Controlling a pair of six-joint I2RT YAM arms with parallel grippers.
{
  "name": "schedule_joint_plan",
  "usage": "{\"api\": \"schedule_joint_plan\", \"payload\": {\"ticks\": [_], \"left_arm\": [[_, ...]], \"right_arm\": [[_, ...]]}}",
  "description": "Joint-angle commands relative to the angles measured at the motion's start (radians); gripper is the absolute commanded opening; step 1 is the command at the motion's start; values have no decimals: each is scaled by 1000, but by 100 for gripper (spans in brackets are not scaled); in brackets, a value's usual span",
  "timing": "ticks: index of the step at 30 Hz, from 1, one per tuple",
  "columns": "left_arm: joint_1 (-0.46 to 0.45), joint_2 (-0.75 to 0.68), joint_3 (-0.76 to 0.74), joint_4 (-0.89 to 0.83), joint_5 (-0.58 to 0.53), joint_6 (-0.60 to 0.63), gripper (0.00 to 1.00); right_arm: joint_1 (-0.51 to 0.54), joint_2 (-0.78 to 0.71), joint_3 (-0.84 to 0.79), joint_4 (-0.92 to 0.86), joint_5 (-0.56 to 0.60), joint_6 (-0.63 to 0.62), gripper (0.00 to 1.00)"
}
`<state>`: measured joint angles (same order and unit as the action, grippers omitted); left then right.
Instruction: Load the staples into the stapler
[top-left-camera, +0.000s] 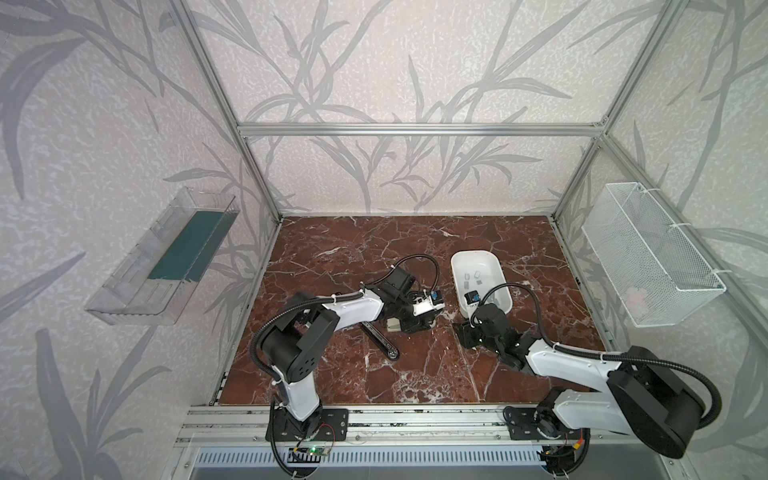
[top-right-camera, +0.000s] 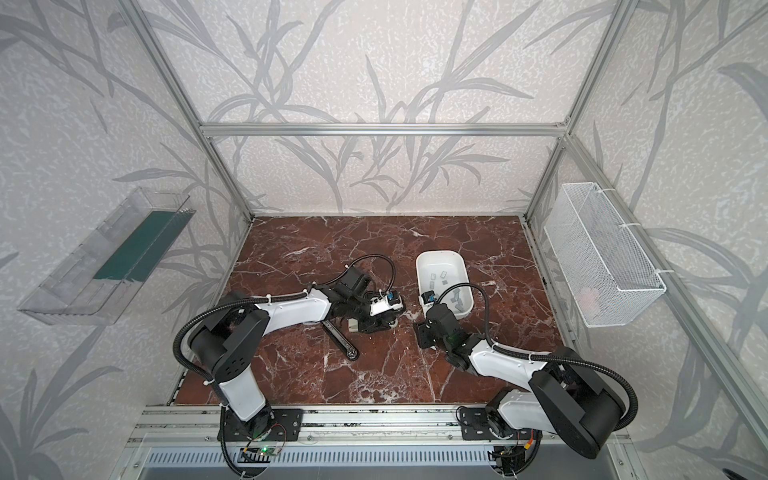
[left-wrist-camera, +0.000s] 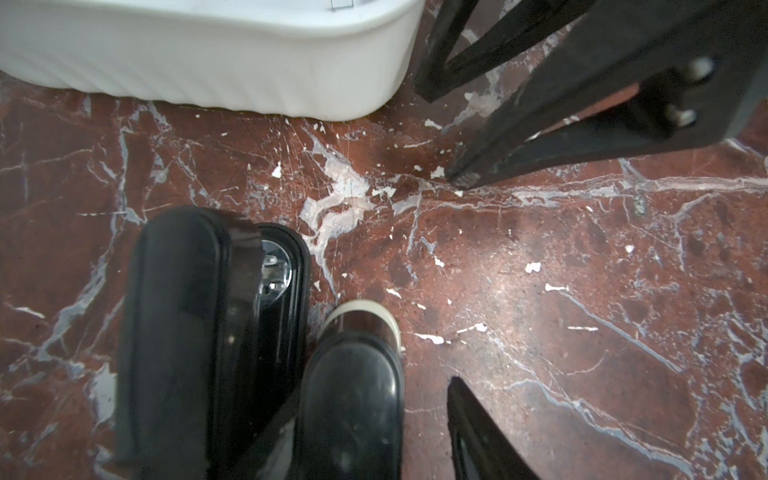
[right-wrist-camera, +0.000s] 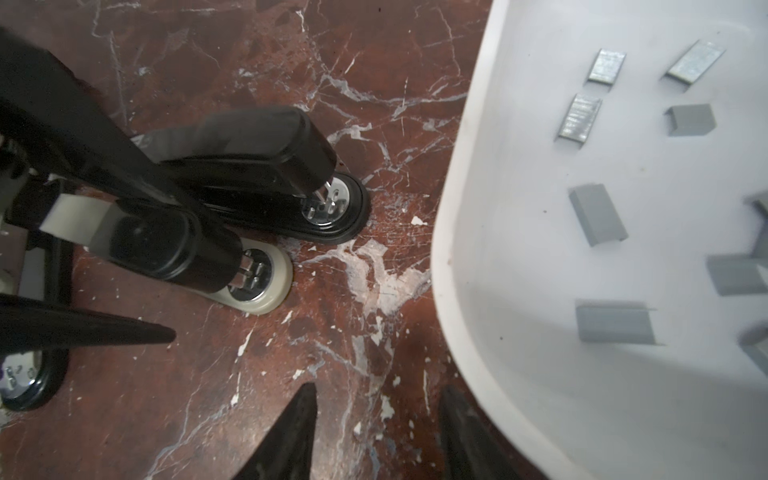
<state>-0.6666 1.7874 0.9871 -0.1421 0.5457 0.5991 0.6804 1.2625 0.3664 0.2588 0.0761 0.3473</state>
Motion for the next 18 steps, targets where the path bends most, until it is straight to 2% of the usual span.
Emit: {"api": "schedule_joint_plan", "payload": {"ticks": [1,4,7,11,14,18], "left_arm": [[-3,36,34,-22,22,53,45],[-2,38,39,-29,27,68,30],[-2,22,39,-32,42,77,23],[-3,-18,49,-46,98,81,7],[-2,-67,61,-80,165,85,0],[-2,-138,44,-101,258,105,0]], "right_arm": [[-5,-36,-23,10,-13,-5,49],[-5,-52,-29,4,-19,-10,49],[-5,-64,-34,10,-28,-18,49],[-5,-72,-38,41,-95,-52,49],[-4,-92,-37,73,-221,-114,45],[1,-172,-75,135,-320,-139,43]]}}
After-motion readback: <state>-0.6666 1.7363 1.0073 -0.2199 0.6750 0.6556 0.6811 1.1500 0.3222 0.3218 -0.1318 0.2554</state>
